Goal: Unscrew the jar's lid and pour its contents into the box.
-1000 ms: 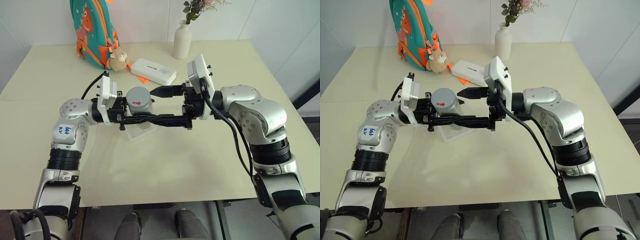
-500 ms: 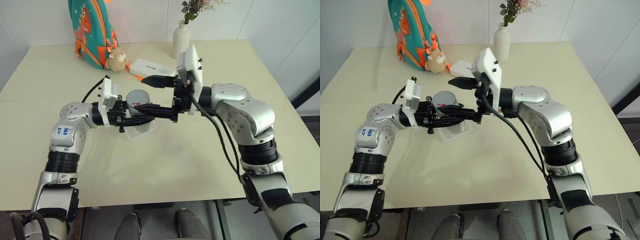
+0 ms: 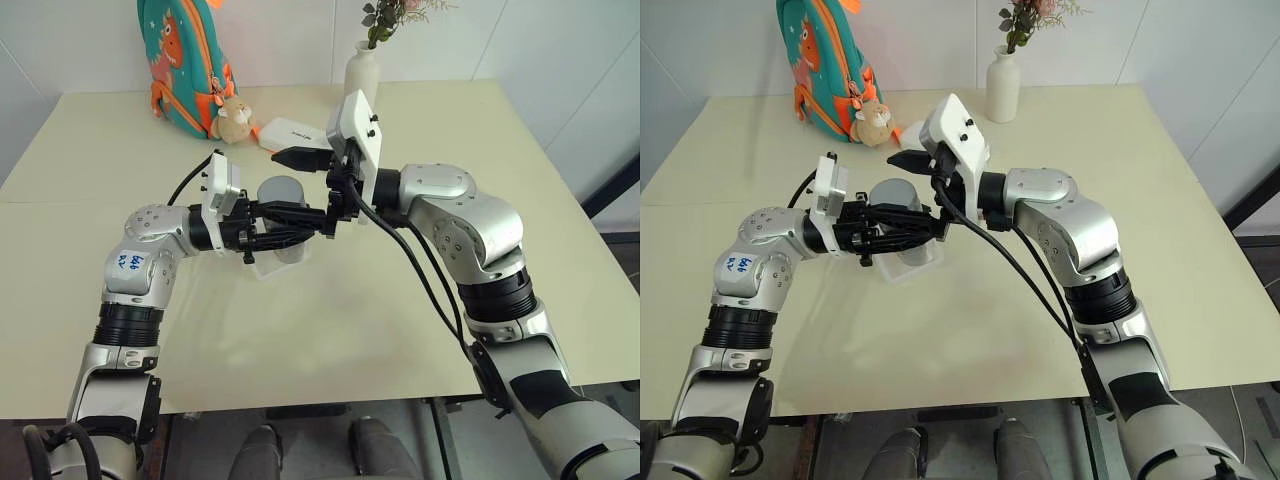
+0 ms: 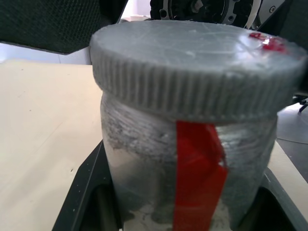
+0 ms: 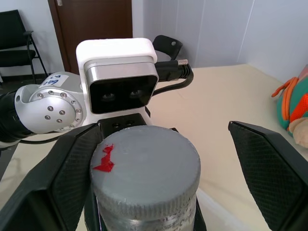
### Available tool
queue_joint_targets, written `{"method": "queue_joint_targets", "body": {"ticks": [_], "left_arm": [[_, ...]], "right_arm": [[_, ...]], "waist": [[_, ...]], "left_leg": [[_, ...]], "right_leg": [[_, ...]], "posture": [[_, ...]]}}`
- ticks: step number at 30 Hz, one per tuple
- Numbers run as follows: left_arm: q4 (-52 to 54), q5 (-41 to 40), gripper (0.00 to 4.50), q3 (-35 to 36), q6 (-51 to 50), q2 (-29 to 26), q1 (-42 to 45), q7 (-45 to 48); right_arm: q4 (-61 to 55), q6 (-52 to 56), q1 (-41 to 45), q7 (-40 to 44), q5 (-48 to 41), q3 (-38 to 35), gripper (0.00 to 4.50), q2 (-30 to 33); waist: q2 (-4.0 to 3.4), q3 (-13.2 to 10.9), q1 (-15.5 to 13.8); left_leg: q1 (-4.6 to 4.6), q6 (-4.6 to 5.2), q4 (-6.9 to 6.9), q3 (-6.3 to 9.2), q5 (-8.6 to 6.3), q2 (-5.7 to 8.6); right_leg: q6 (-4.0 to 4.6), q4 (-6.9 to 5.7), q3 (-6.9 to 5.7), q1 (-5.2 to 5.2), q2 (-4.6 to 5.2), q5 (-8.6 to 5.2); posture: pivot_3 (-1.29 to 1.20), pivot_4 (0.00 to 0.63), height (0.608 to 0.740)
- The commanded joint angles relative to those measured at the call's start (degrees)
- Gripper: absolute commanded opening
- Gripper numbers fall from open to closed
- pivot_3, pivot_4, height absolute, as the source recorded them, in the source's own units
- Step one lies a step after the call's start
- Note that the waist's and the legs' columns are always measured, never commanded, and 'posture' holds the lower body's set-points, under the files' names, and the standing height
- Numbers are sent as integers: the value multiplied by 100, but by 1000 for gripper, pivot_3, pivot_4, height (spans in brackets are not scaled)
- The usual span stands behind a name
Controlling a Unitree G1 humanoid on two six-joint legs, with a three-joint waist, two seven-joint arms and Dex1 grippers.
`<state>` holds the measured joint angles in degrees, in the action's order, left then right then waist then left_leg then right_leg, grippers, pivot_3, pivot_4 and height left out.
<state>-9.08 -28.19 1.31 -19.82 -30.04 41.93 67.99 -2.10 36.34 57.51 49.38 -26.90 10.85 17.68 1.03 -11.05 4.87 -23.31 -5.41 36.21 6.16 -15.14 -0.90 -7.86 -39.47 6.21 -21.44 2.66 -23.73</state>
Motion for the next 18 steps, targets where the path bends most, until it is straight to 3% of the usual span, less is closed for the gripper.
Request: {"method": "queue_joint_targets", "body": {"ticks": [1,11,18], "left_arm": [[353,-206,1967,143,-17,-23,-42,30],[420,-332,1967,259,-190,-124,-87,84],[292,-201,1967,227,-101,-187,-51,64]], "right_arm": [[-33,-214,123,108,86,-315,4462,316],[-415,56,-410,911,-629,-1004,4462,1354],[-942,686,-415,715,-1470,-1145,4462,1026]], "waist": [[0,0,-1],[1,0,-19],[1,0,2]], "left_leg": [[0,0,-1,0,0,0],[0,1,-2,-3,-1,1],[2,1,-3,-7,-1,-5]], "right_leg": [[0,0,0,0,0,0],[0,7,0,5,0,0],[0,3,4,3,-6,0]], "posture": [[0,150,740],[0,150,740],[0,150,740]]}}
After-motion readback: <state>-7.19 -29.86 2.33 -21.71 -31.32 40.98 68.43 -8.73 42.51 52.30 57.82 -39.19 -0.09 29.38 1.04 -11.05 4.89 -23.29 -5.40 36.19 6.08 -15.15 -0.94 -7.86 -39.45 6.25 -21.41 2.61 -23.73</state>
